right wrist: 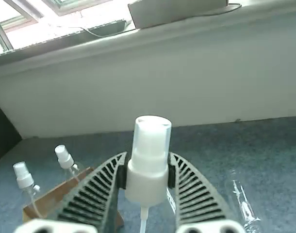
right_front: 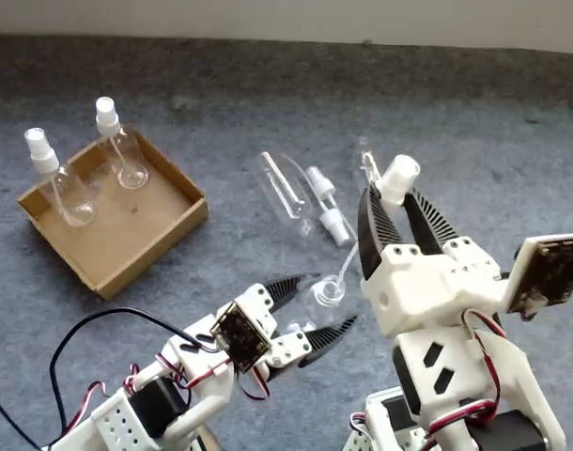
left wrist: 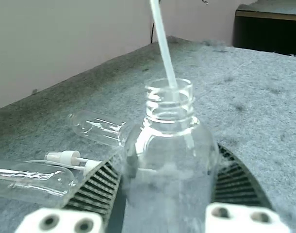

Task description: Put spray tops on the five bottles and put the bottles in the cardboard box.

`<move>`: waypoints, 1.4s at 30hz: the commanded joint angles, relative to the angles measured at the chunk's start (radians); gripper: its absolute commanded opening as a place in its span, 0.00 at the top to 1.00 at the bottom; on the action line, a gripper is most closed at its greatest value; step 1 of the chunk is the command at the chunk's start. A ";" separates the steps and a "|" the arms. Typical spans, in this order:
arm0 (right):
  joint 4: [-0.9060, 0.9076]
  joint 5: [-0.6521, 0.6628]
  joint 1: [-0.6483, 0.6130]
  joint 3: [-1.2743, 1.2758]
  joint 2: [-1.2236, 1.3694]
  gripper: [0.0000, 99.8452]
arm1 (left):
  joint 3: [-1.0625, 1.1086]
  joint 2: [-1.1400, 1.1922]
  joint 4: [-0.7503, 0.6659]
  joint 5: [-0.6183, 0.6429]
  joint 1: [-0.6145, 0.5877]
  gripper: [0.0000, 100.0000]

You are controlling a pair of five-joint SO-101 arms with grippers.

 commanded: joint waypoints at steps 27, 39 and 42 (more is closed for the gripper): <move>0.346 0.003 -0.260 -0.005 0.016 0.96 | 0.019 -0.002 -0.006 0.011 -0.070 0.93; 0.348 0.095 -0.260 -0.002 0.018 0.81 | 0.019 -0.002 -0.006 0.008 -0.071 0.93; 0.358 0.098 -0.260 -0.002 0.018 0.76 | 0.019 -0.002 -0.006 0.008 -0.071 0.93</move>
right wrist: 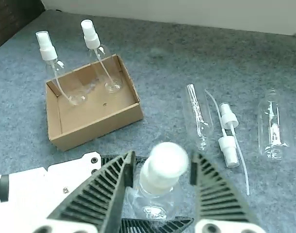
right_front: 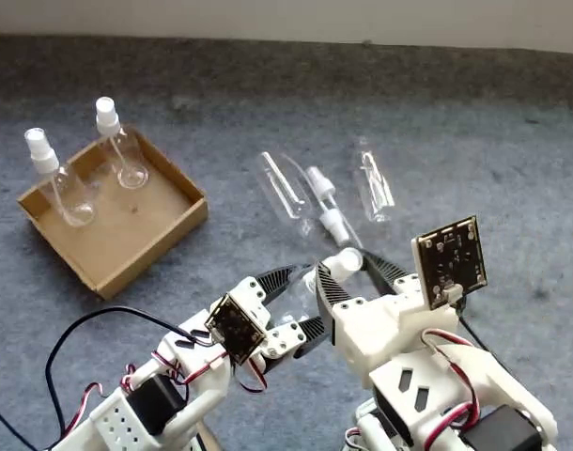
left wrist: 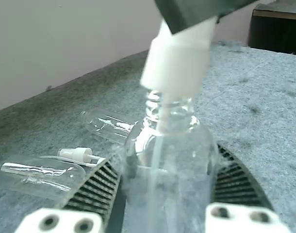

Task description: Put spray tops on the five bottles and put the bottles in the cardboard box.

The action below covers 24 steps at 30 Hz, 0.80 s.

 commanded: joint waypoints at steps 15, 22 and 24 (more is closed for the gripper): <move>-0.028 0.014 -0.068 -0.016 0.018 0.76 | 0.019 -0.002 -0.008 0.006 -0.013 0.93; -0.074 0.014 -0.240 -0.016 0.018 0.76 | 0.019 -0.002 -0.008 0.006 -0.013 0.93; -0.067 0.014 -0.240 -0.016 0.018 0.76 | 0.019 -0.002 -0.006 0.006 -0.013 0.93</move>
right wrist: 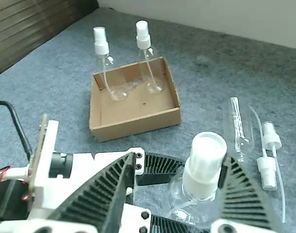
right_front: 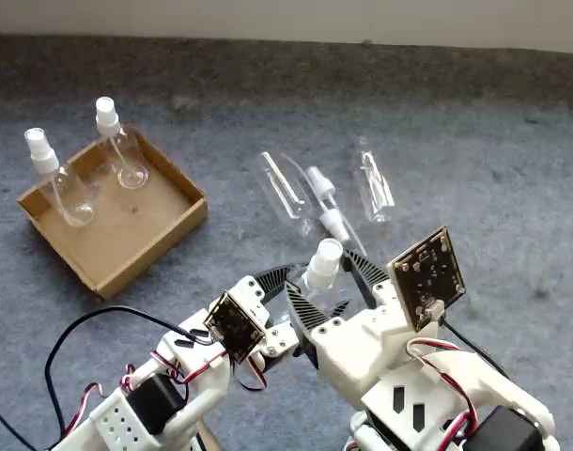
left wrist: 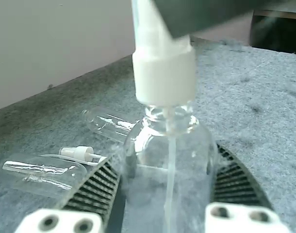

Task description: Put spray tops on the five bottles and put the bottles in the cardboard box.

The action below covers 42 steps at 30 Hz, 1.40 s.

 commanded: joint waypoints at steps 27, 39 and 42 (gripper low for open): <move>0.093 0.012 0.305 -0.246 0.016 0.76 | 0.012 -0.004 -0.127 0.006 -0.200 0.93; 0.094 0.006 0.306 -0.002 0.016 0.76 | 0.019 -0.016 -0.245 0.003 -0.426 0.93; 0.093 0.006 0.306 0.053 0.016 0.76 | 0.019 -0.016 -0.245 0.003 -0.496 0.93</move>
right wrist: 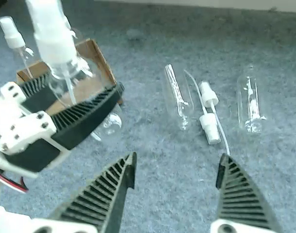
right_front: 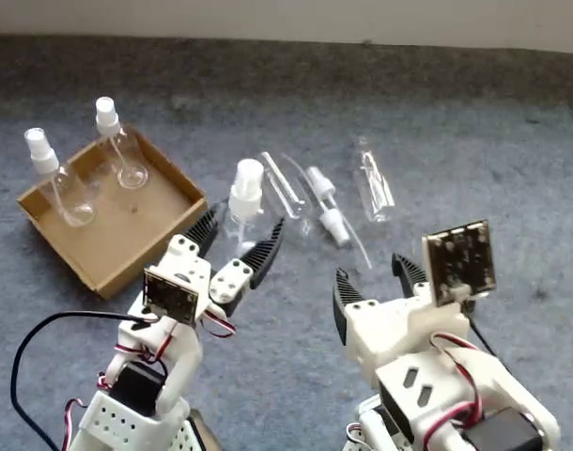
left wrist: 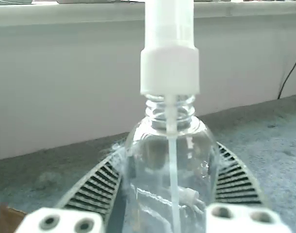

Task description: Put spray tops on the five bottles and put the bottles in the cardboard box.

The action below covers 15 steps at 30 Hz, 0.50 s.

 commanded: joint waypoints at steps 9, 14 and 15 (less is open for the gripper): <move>-0.260 0.005 0.008 0.285 0.018 0.98 | 0.016 -0.016 -0.032 0.005 -0.295 0.93; -0.415 0.009 0.008 0.444 0.018 0.98 | 0.018 -0.016 -0.028 0.005 -0.447 0.93; -0.444 0.009 0.008 0.473 0.018 0.98 | 0.018 -0.016 -0.028 0.005 -0.478 0.93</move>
